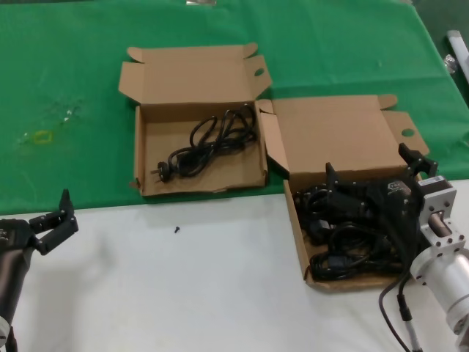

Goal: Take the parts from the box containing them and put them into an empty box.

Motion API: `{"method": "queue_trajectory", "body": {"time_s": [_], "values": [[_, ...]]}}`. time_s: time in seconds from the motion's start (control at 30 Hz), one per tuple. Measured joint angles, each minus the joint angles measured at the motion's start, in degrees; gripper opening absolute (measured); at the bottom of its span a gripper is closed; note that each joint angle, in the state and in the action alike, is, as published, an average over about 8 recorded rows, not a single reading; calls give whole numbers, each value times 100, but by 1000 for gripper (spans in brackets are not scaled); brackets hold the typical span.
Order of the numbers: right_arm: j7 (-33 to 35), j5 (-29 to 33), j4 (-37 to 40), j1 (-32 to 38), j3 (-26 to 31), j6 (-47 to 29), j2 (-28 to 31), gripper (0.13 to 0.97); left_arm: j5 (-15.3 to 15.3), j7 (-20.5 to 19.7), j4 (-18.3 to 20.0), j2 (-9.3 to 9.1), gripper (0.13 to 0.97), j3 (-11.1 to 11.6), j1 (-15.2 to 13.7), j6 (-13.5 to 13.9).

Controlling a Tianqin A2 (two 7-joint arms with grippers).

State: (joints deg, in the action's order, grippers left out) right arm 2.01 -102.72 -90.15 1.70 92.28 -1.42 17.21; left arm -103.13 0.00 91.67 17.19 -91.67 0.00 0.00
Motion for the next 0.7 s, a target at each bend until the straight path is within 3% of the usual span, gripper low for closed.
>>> {"method": "queue_trajectory", "body": {"time_s": [0.7], "values": [[0,0,0,0,0,0,0,966,0,0,0,0,966,0,0,0]]}}
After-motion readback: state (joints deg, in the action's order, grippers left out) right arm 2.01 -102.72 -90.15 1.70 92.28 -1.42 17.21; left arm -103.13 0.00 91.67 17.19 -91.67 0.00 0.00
